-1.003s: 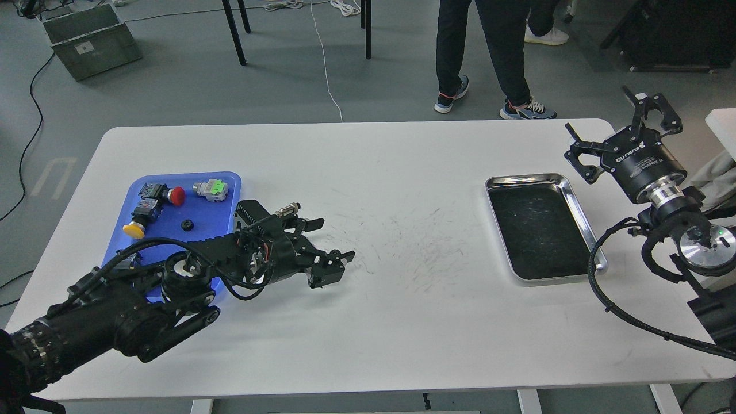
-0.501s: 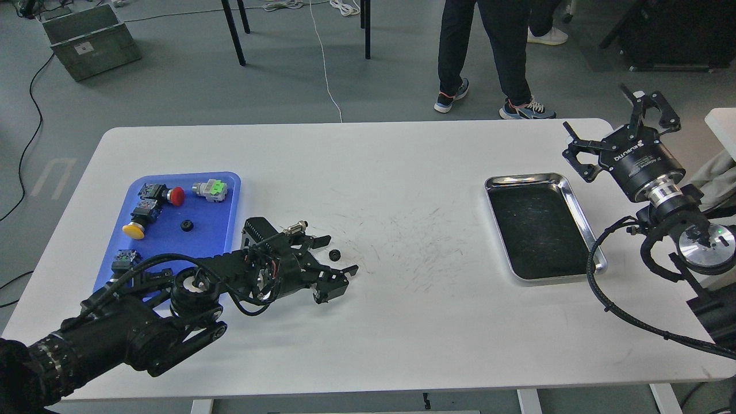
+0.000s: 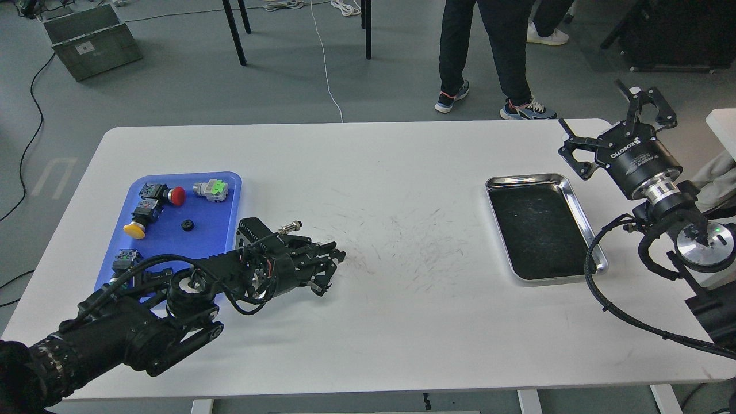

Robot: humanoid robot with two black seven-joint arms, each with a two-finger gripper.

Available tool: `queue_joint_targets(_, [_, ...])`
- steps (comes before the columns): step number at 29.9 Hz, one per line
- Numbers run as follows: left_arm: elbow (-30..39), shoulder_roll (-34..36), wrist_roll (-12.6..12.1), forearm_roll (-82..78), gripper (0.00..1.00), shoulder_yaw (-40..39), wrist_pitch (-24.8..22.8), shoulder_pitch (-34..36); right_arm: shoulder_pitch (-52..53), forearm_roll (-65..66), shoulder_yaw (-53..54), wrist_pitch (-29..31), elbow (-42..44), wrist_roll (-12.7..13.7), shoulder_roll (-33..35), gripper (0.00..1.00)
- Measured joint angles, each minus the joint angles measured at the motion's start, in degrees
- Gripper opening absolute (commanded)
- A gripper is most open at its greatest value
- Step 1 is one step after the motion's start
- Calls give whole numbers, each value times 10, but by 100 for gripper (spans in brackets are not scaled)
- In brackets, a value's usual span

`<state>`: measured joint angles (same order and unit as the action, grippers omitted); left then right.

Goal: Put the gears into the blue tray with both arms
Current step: 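Carry the black part into the blue tray and release it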

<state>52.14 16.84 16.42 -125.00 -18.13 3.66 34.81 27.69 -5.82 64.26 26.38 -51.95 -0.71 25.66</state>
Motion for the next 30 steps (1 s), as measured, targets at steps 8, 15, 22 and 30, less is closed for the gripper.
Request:
queue_joint_targets(8, [66,77,-2,29,8,-28,8,16,6,0,0,0,1,0,0,97])
queue_joint_targets(15, [182,246,-12,141,9,-44,7,57,13,0,0,0,0,1,3,97])
queue_joint_targets(22, [203,350,-20,220,9,-40,16,3,8,0,0,-1,0,1,7,97])
queue_joint_targets(30, [146,347,-21,268,9,-30,63,-81,6,0,-16,-2,-1,1,8,97])
